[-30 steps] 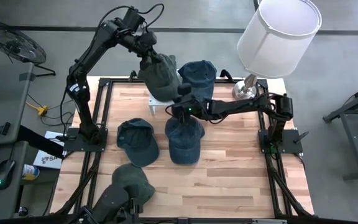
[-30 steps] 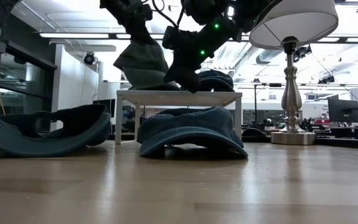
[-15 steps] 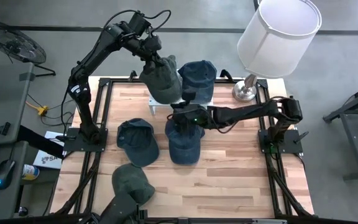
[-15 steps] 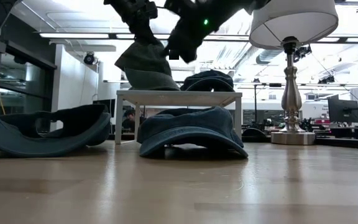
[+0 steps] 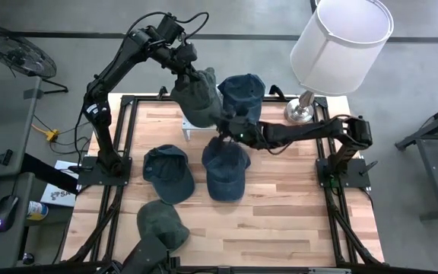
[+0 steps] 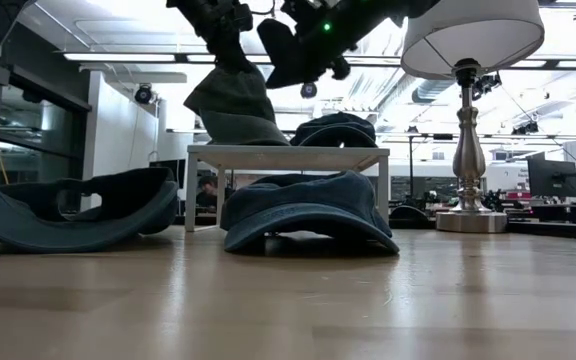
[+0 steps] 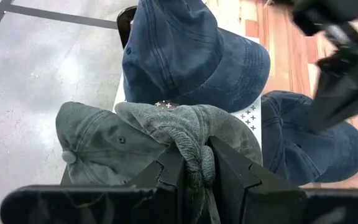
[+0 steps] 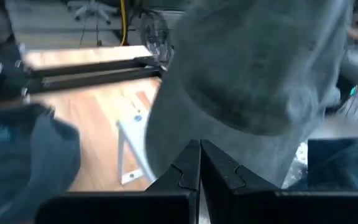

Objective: Pick & Place hat
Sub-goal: Stack the right gray cap on top of the gray cap on the shelf

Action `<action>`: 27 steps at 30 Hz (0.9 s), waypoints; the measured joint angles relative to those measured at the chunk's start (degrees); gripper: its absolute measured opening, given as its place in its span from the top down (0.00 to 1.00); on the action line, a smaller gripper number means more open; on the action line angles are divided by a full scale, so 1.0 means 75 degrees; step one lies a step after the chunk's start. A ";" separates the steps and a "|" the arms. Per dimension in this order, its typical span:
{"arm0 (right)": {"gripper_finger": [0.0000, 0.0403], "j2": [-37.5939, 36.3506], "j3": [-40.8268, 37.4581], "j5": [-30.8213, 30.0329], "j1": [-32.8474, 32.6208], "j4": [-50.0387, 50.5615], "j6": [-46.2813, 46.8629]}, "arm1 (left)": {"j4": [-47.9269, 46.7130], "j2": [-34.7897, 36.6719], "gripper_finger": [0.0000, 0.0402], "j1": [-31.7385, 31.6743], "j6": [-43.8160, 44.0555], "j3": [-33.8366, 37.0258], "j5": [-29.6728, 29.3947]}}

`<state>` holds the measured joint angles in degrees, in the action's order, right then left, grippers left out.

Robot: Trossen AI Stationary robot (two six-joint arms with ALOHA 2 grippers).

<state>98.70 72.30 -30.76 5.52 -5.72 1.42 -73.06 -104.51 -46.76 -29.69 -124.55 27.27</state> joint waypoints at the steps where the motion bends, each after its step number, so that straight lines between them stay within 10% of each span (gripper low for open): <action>1: 1.00 0.0000 0.0002 0.0148 0.0122 -0.0071 0.0205 | 0.0000 0.0000 0.86 0.0000 0.0000 0.0000 0.0000; 12: 1.00 0.0099 0.0002 0.1570 0.0906 -0.0131 0.0870 | -0.0007 0.0000 0.86 0.0000 0.0003 0.0000 0.0003; 27: 1.00 0.0458 -0.0007 0.1562 0.0920 0.0073 0.1007 | -0.0053 0.0000 0.86 0.0000 0.0006 0.0000 0.0032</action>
<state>102.13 72.25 -19.04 12.43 -5.17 8.97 -73.45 -104.51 -46.76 -29.65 -124.55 27.51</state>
